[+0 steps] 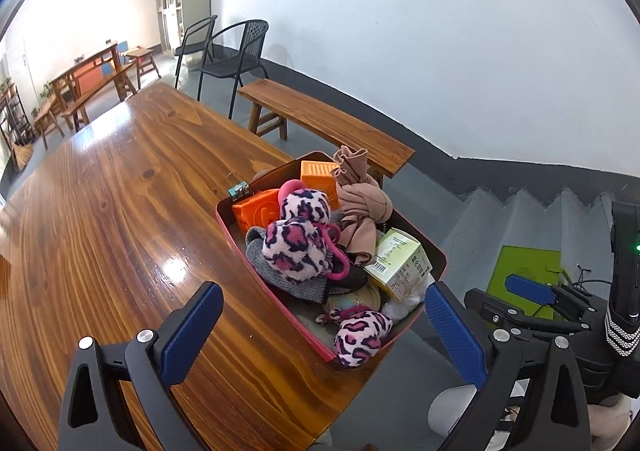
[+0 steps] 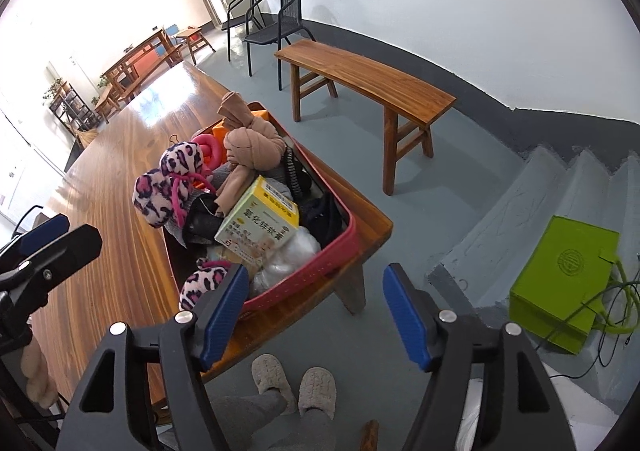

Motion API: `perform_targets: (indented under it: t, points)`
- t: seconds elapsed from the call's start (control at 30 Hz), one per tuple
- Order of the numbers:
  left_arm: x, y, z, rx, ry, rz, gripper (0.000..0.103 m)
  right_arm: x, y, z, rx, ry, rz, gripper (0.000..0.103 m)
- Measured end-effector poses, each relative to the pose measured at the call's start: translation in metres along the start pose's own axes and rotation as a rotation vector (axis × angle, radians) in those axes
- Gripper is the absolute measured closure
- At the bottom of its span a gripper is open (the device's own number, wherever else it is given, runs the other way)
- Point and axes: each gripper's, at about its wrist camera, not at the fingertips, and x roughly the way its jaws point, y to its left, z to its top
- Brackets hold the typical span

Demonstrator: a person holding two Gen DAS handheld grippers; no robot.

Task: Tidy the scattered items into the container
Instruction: 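Lift both open tools away from the tray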

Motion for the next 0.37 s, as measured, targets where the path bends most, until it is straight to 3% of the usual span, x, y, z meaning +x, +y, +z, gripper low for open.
perform_targets:
  t: [0.37]
  points:
    - [-0.01, -0.012, -0.001, 0.048, -0.058, 0.004, 0.001, -0.009, -0.004, -0.011, -0.002, -0.022, 0.002, 0.029]
